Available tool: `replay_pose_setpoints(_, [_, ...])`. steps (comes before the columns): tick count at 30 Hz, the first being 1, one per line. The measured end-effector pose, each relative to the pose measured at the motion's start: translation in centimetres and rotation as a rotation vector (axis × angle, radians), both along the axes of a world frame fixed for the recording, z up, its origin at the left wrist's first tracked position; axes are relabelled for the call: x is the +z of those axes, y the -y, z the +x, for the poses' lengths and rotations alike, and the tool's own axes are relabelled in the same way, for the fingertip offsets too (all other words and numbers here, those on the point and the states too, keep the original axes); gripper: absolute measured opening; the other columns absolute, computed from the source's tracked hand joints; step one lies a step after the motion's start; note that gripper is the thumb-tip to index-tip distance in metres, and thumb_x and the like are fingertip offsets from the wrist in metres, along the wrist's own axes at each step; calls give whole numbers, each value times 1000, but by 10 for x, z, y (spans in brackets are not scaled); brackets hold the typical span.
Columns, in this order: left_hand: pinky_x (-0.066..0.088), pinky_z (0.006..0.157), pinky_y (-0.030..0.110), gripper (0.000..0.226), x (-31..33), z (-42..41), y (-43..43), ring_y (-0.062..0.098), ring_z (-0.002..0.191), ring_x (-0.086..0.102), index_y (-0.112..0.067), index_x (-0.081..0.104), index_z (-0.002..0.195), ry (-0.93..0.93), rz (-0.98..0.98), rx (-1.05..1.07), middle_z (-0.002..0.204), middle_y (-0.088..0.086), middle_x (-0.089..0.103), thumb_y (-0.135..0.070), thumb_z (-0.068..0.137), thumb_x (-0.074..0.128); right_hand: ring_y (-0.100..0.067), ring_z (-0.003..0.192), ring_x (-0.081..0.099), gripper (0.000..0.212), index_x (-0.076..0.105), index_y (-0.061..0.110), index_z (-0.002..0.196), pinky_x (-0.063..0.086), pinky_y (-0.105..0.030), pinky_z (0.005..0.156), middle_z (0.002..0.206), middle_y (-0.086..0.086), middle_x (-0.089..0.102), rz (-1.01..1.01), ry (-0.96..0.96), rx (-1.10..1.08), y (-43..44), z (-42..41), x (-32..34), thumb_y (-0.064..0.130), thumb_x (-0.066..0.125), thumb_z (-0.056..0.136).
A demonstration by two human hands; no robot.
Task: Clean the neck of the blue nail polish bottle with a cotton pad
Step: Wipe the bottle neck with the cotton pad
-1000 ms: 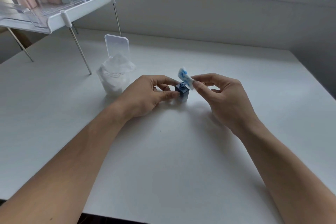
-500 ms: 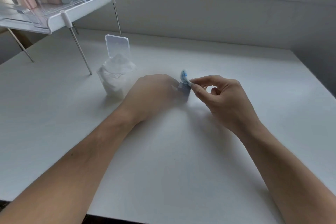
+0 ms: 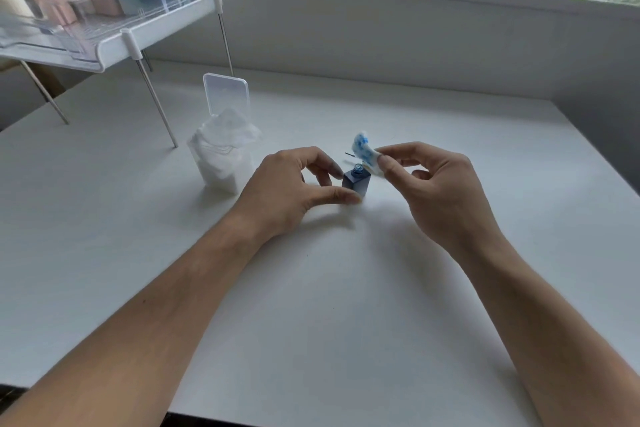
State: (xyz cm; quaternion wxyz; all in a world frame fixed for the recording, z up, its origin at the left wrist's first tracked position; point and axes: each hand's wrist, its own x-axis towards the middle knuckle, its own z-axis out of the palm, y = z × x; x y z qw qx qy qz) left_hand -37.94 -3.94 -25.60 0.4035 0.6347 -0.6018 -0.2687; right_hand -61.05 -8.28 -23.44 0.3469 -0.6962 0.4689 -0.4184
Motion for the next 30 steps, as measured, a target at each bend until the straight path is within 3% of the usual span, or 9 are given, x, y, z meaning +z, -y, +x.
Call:
replay_pose_setpoints(4, [38, 61, 15, 30, 5, 1, -1, -10, 56, 59, -46, 85, 109, -21, 57, -88, 93, -17, 72, -53, 82, 94, -1, 57, 57, 13, 89, 30, 108, 39, -8, 57, 98, 15, 86, 6, -26, 46, -4, 5, 0, 30, 76, 105])
replay_pose_setpoints(7, [36, 64, 21, 12, 6, -2, -3, -7, 60, 56, -56, 84, 96, 14, 19, -88, 98, -14, 73, -54, 86, 91, -5, 47, 41, 14, 88, 29, 108, 31, -8, 46, 63, 31, 68, 31, -49, 70, -6, 6, 1, 26, 75, 106])
replay_pose_setpoints(9, [35, 65, 27, 11, 5, -4, -3, -6, 58, 54, -54, 86, 97, 39, -4, -71, 98, -12, 75, -55, 88, 90, -9, 45, 36, 14, 88, 27, 109, 27, -9, 43, 48, 32, 55, 45, -61, 79, -7, 5, 4, 25, 74, 107])
replay_pose_setpoints(12, [36, 66, 29, 15, 3, -5, -4, -6, 59, 53, -50, 89, 104, 68, -28, -46, 97, -12, 74, -56, 89, 88, -12, 50, 29, 14, 89, 30, 108, 27, -11, 44, 52, 30, 58, 63, -54, 88, -7, 2, 5, 29, 76, 106])
replay_pose_setpoints(16, [39, 69, 29, 17, 1, -8, -5, -7, 63, 54, -52, 88, 100, 68, -46, -7, 93, -15, 73, -61, 86, 89, -16, 62, 35, 12, 90, 35, 105, 34, -15, 49, 72, 24, 71, 72, -56, 79, -7, -3, 5, 37, 78, 103])
replay_pose_setpoints(21, [40, 69, 28, 34, -2, -10, -4, -7, 67, 54, -41, 87, 90, 61, -67, 53, 88, -14, 70, -68, 71, 94, -8, 57, 38, 12, 88, 34, 101, 35, -10, 50, 82, 19, 75, 55, -77, 48, -4, -7, 6, 35, 76, 103])
replay_pose_setpoints(24, [39, 65, 23, 43, 0, -8, -4, -6, 63, 54, -37, 83, 94, 18, -34, 53, 88, -14, 69, -67, 66, 98, -12, 61, 39, 13, 87, 35, 101, 36, -16, 53, 91, 16, 79, 30, -66, 21, -4, -8, 7, 34, 75, 103])
replay_pose_setpoints(28, [39, 68, 23, 45, 6, -2, -5, -3, 56, 54, -46, 82, 117, -51, 73, -59, 88, -15, 64, -58, 76, 97, -10, 53, 32, 13, 88, 33, 104, 31, -13, 46, 73, 27, 73, 38, -62, 52, -4, -5, 6, 31, 75, 105])
replay_pose_setpoints(30, [39, 69, 24, 41, 7, -2, -5, -2, 56, 53, -49, 84, 119, -69, 88, -88, 87, -16, 61, -55, 81, 95, -9, 50, 30, 13, 88, 31, 105, 29, -13, 44, 64, 28, 66, 61, -56, 80, -5, -3, 5, 28, 76, 106])
